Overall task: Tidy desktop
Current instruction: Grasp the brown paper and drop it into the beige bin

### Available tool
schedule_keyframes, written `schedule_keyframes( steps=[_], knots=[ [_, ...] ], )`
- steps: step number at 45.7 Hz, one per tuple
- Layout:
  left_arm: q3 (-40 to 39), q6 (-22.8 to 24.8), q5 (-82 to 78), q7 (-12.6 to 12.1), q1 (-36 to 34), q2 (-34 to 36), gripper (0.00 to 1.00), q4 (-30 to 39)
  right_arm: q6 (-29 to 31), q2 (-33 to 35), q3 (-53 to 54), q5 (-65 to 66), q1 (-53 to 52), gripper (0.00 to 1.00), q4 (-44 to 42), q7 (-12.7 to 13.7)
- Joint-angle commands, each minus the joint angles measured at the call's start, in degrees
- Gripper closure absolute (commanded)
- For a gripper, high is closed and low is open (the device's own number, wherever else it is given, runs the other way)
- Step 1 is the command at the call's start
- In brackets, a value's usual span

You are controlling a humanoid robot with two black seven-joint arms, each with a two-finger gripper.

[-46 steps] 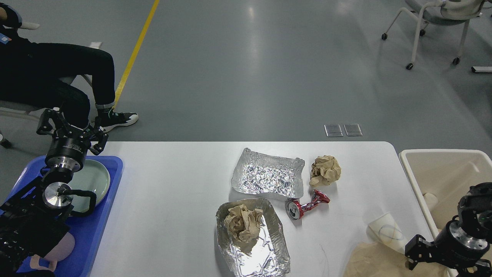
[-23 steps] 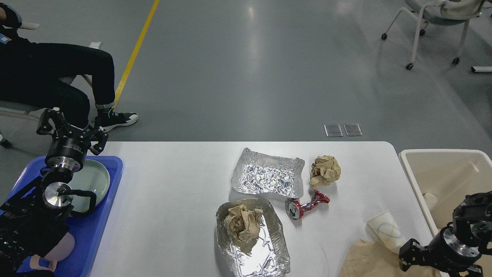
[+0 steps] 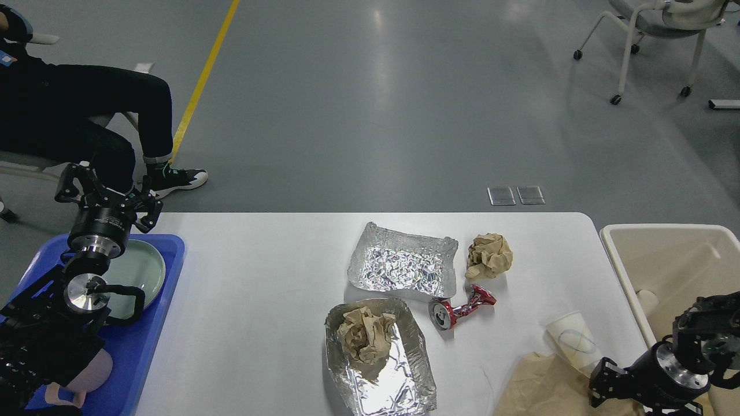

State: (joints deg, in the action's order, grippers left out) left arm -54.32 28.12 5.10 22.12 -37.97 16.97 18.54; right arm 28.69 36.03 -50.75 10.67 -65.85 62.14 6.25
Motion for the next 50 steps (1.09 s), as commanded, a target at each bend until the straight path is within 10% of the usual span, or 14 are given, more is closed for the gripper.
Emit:
schedule_keyframes(
  steps=[1,23,50],
  knots=[
    [0.00,0.00,0.00,0.03,0.00,-0.01,0.03,0.00,-0.04,0.18,0.30,-0.03,0.02,1.00,0.18,0.08],
    [0.00,0.00,0.00,0.03,0.00,-0.01,0.03,0.00,2.16,6.15,3.37,0.41,-9.38,1.00,9.57,-0.01],
    [0.00,0.00,0.00,0.03,0.00,-0.01,0.03,0.00,25.71,21.36,12.77,0.23,-36.18,1.00,12.13,0.52]
  ],
)
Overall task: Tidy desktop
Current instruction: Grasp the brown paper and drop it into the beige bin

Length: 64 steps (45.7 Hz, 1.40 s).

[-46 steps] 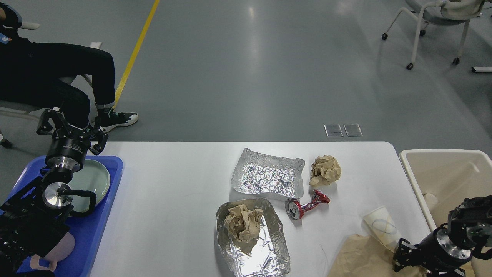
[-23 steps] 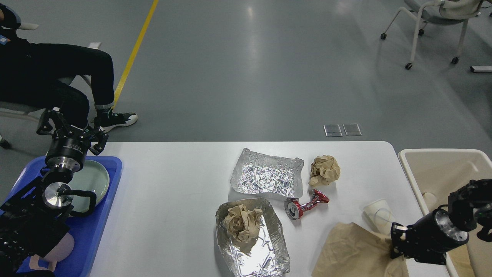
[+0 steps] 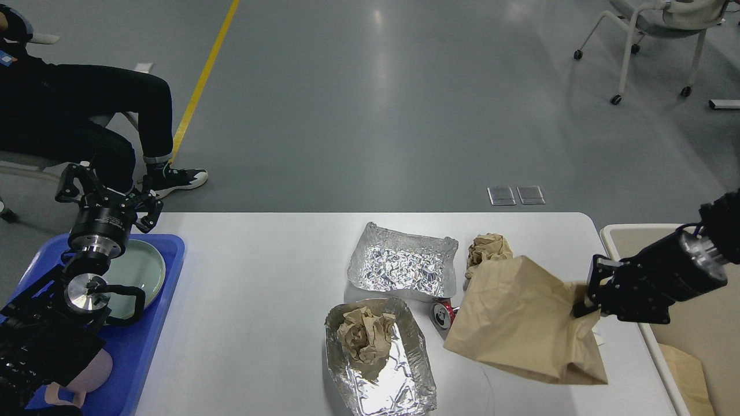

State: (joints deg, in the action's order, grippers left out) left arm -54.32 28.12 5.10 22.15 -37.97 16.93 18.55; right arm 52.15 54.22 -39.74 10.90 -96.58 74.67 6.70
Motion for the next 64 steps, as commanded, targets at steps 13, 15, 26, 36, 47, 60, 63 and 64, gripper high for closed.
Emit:
schedule_keyframes(
  steps=[13,15,26,36,47,60,63,64],
  knots=[
    [0.00,0.00,0.00,0.00,0.00,0.03,0.03,0.00,1.02,7.30,3.53,0.17,-14.26,1.00,-9.08,0.25],
    [0.00,0.00,0.00,0.00,0.00,0.03,0.03,0.00,-0.12,7.39,3.00,0.00,-12.59,1.00,-12.51,0.25],
    [0.00,0.00,0.00,0.00,0.00,0.03,0.03,0.00,-21.37,4.84,4.23,-0.88,7.70,1.00,-23.43,0.16],
    [0.00,0.00,0.00,0.00,0.00,0.03,0.03,0.09,-44.14,3.61,4.23,-0.88,22.21,1.00,-23.51,0.16],
    [0.00,0.00,0.00,0.00,0.00,0.03,0.03,0.00,-48.28,-3.50,3.44,-0.88,35.65,0.94,-37.56,0.16],
    [0.00,0.00,0.00,0.00,0.00,0.03,0.03,0.00,-50.31,-11.59,3.35,-0.88,42.52,0.00,-48.30,0.07],
    [0.00,0.00,0.00,0.00,0.00,0.03,0.03,0.00,-50.22,-12.03,3.44,-0.97,42.52,0.00,-48.21,0.07],
    [0.00,0.00,0.00,0.00,0.00,0.03,0.03,0.00,-50.13,-12.38,3.35,-0.97,42.44,0.00,-48.30,0.07]
  ],
)
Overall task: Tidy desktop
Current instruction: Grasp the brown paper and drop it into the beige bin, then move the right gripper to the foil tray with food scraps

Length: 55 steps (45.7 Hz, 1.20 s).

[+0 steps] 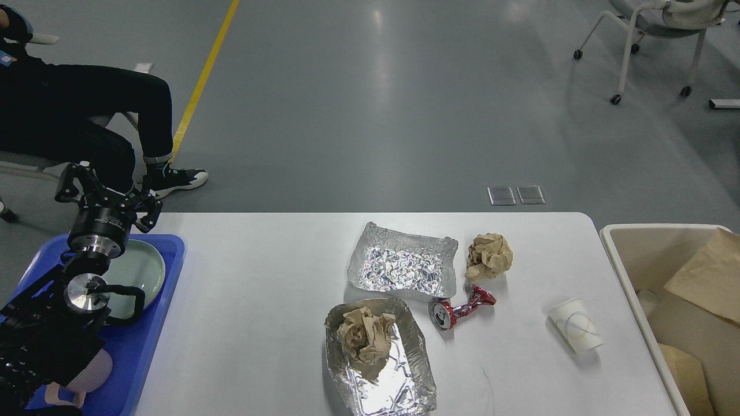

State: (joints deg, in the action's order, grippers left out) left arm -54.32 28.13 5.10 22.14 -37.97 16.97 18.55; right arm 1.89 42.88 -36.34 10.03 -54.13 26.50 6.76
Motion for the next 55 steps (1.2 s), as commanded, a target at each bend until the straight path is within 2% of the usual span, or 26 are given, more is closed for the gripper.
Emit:
schedule_keyframes(
  steps=[1,6,11,21,29,36,41,44,51,55],
  knots=[
    [0.00,0.00,0.00,0.01,0.00,0.00,0.04,-0.01,0.13,-1.48,-0.13,-0.10,-0.01,0.00,-0.04,0.01],
    [0.00,0.00,0.00,0.01,0.00,0.00,0.03,-0.01,0.40,-3.50,-0.04,-0.27,-1.50,0.00,0.13,0.01],
    [0.00,0.00,0.00,0.01,0.00,0.00,0.03,-0.01,0.84,-4.73,-1.88,-0.27,-7.38,0.00,1.53,0.01],
    [0.00,0.00,0.00,0.01,0.00,0.00,0.03,-0.01,0.84,-14.13,-20.33,-0.45,-26.54,0.00,10.49,0.01],
    [0.00,0.00,0.00,0.01,0.00,0.00,0.04,-0.01,1.97,-17.03,-25.35,-1.15,-40.34,0.00,26.21,-0.08],
    [0.00,0.00,0.00,0.01,0.00,0.00,0.03,-0.01,5.92,-17.91,-28.08,-1.15,-51.68,0.00,39.67,-0.17],
    [0.00,0.00,0.00,0.01,0.00,0.00,0.03,-0.01,12.51,-18.09,-28.96,-1.15,-59.59,0.00,46.53,-0.17],
    [0.00,0.00,0.00,0.01,0.00,0.00,0.04,-0.01,19.97,-17.83,-28.26,-1.15,-63.81,0.00,48.03,-0.17],
    [0.00,0.00,0.00,0.01,0.00,0.00,0.03,-0.01,41.76,-17.48,-23.61,-1.15,-72.16,0.00,48.30,-0.17],
    [0.00,0.00,0.00,0.00,0.00,0.00,0.04,-0.01,49.51,-16.86,-20.18,-1.15,-74.80,0.00,48.30,-0.17]
  ],
)
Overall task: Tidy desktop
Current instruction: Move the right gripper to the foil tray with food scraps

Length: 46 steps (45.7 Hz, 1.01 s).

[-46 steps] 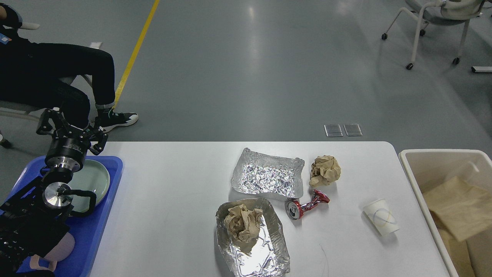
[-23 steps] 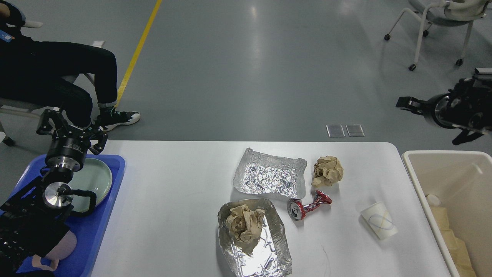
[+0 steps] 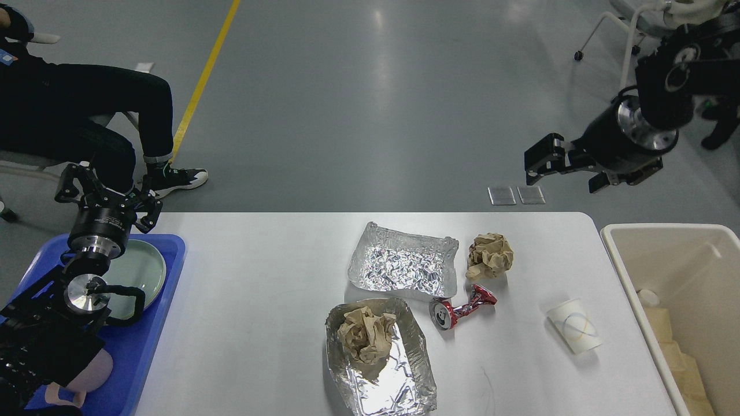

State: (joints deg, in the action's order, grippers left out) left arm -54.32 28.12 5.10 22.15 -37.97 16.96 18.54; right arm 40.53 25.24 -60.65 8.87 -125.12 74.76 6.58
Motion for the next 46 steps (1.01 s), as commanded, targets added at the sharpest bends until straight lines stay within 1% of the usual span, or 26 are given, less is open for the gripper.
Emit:
schedule_keyframes(
  steps=[1,6,10,16,25,31,36,41,46],
  knots=[
    [0.00,0.00,0.00,-0.09,0.00,0.01,0.04,0.00,11.67,0.86,4.66,0.00,-3.98,0.00,0.04,0.01],
    [0.00,0.00,0.00,0.00,0.00,0.01,0.03,0.00,11.59,-0.28,5.28,0.09,-2.06,0.00,0.04,0.27],
    [0.00,0.00,0.00,-0.09,0.00,0.01,0.03,0.00,10.28,-4.49,5.80,0.18,3.82,0.00,0.04,0.45],
    [0.00,0.00,0.00,0.00,0.00,0.01,0.03,0.09,8.34,-6.25,10.89,0.88,12.70,0.00,-0.40,0.53],
    [0.00,0.00,0.00,-0.09,0.00,0.01,0.03,0.00,2.28,-11.08,15.99,0.97,26.85,0.00,-1.02,0.97],
    [0.00,0.00,0.00,0.00,0.00,0.01,0.03,0.00,-6.41,-16.27,16.53,2.46,34.58,0.00,-3.38,1.06],
    [0.00,0.00,0.00,0.00,0.00,0.01,0.03,0.00,-12.48,-19.96,16.17,4.22,41.09,0.00,-8.12,1.06],
    [0.00,0.00,0.00,0.00,0.00,0.01,0.03,0.00,-15.04,-22.78,16.09,6.24,45.75,0.00,-12.08,0.97],
    [0.00,0.00,0.00,0.00,0.00,0.01,0.03,0.00,-15.66,-23.31,16.26,7.30,47.52,0.00,-12.97,0.97]
  ],
)
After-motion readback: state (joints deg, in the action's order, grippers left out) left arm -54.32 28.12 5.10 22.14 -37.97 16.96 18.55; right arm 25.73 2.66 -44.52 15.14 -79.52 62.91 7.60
